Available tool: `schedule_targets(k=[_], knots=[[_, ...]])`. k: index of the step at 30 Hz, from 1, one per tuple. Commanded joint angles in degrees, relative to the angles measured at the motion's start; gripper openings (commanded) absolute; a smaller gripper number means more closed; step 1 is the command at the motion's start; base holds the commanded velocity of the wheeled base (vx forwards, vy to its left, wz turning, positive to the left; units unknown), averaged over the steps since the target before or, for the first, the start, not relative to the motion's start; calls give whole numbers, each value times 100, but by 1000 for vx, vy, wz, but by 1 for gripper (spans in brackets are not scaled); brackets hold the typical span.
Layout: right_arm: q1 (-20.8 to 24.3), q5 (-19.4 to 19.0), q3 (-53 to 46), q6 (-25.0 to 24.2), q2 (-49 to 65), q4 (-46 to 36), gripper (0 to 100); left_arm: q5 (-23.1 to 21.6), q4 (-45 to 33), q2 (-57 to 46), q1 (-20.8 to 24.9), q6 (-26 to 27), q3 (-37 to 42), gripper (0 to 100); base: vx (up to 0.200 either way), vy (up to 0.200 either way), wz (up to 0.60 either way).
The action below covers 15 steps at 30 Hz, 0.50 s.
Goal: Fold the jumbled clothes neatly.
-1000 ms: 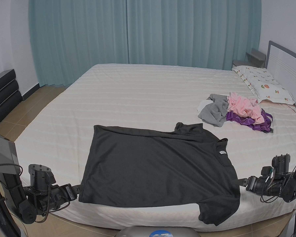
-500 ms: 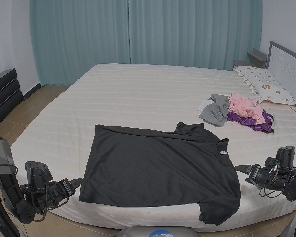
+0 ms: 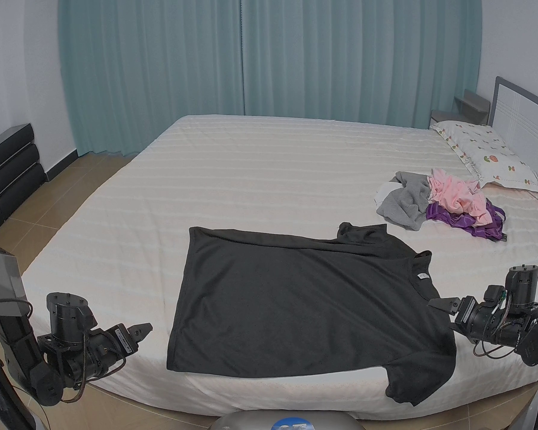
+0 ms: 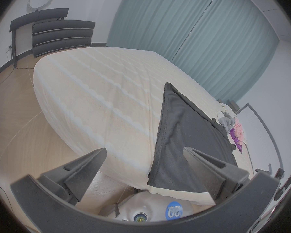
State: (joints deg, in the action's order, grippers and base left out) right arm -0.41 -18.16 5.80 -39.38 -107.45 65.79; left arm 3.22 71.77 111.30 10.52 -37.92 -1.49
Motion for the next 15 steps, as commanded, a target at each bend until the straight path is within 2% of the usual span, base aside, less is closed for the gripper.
schedule_targets(k=[1,2,8,15], knots=[[24,-3,17,0,5,4,100,12,4,-12,47,-163,-89,100,0,0,0],[33,-3,17,0,-4,4,100,3,-5,-3,55,-233,-106,100,0,0,0],[77,-12,9,-9,-13,-5,100,3,4,-12,284,-330,-124,100,200,0,0],[85,-38,9,-18,-66,-5,100,3,-5,-3,319,-338,-396,100,0,0,0]])
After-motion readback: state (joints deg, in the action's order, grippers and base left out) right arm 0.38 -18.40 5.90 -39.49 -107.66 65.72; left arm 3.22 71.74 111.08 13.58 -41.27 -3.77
